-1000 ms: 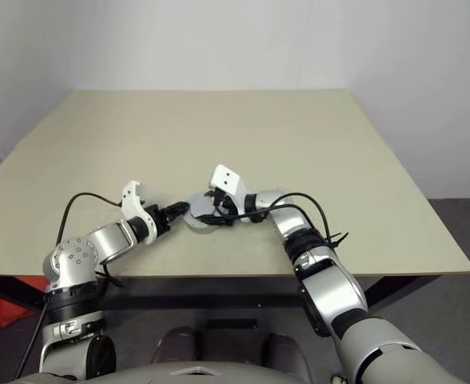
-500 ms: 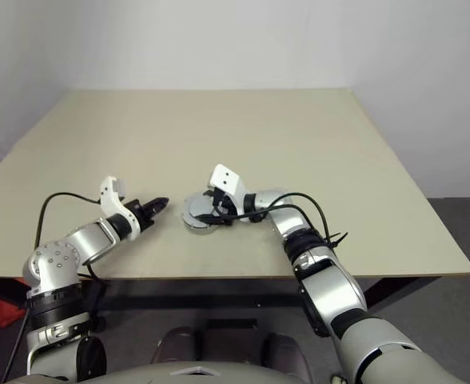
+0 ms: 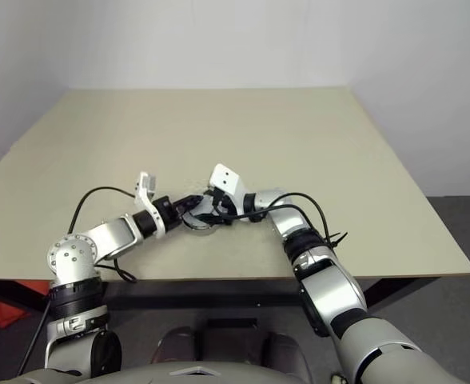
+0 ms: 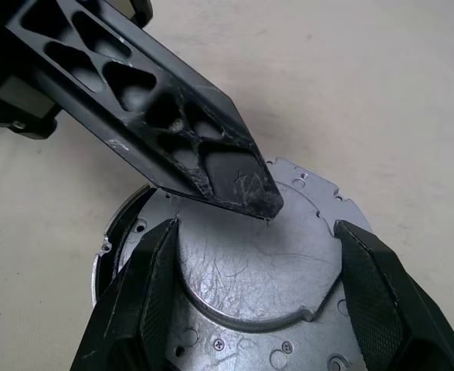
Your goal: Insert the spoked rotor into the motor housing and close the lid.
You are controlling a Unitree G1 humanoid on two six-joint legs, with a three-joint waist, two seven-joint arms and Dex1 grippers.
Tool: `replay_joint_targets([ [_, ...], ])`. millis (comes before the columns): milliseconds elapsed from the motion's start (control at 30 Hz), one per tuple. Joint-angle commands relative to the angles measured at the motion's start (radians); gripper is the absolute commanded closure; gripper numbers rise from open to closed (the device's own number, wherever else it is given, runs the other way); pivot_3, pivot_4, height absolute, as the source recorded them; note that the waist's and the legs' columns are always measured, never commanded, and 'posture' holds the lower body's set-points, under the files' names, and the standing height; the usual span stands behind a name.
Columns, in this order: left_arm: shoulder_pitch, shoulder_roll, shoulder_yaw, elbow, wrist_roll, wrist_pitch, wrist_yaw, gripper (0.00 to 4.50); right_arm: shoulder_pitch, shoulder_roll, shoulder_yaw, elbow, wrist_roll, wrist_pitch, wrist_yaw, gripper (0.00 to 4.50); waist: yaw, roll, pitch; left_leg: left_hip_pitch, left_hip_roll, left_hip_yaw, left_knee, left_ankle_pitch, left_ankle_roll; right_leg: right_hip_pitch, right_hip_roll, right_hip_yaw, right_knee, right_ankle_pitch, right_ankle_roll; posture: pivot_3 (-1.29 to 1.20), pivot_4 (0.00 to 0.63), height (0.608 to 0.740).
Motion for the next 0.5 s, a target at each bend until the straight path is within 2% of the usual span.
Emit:
replay_joint_targets([
  [33,-0.010,0.014,0.016,-0.009,-0.037,-0.007,0.002,4.46,0.021,-0.035,0.004,0.002,-0.023,0.029,0.011,1.40,0.001,0.000,0.000,0.000,0.000,0.000,0.000,0.000,0.000,0.000,0.000,0.000,0.000,0.000,0.000,0.00,0.000,0.740],
  [133,0.003,0.026,0.040,-0.023,-0.070,-0.023,-0.021,4.46,0.032,-0.040,0.009,-0.017,-0.019,0.039,0.039,1.40,0.002,0.000,0.000,-0.001,0.000,0.000,0.000,0.000,0.000,0.000,0.000,0.000,-0.002,0.000,0.000,0.00,0.000,0.740],
  [233,-0.006,0.040,0.134,-0.051,-0.218,-0.065,-0.026,4.46,0.036,-0.040,0.008,-0.025,-0.020,0.046,0.041,1.40,0.001,0.000,0.000,-0.003,0.000,0.001,-0.001,-0.001,0.001,0.000,0.000,0.000,-0.004,0.000,-0.001,0.00,0.000,0.740],
  [333,-0.003,0.110,0.197,-0.055,-0.300,-0.102,-0.012,4.46,0.042,-0.041,0.009,-0.036,-0.017,0.054,0.055,1.40,0.001,0.000,0.000,-0.003,0.000,0.002,-0.002,-0.002,0.001,0.000,0.000,0.000,-0.004,0.003,-0.006,0.00,0.000,0.740],
  [500,0.036,0.213,0.211,-0.043,-0.338,-0.139,-0.005,4.46,0.058,-0.046,0.012,-0.064,-0.010,0.068,0.080,1.40,0.003,0.000,0.000,-0.003,-0.001,0.002,-0.004,-0.003,0.002,0.002,0.000,0.000,-0.008,0.003,-0.006,0.00,0.000,0.740],
])
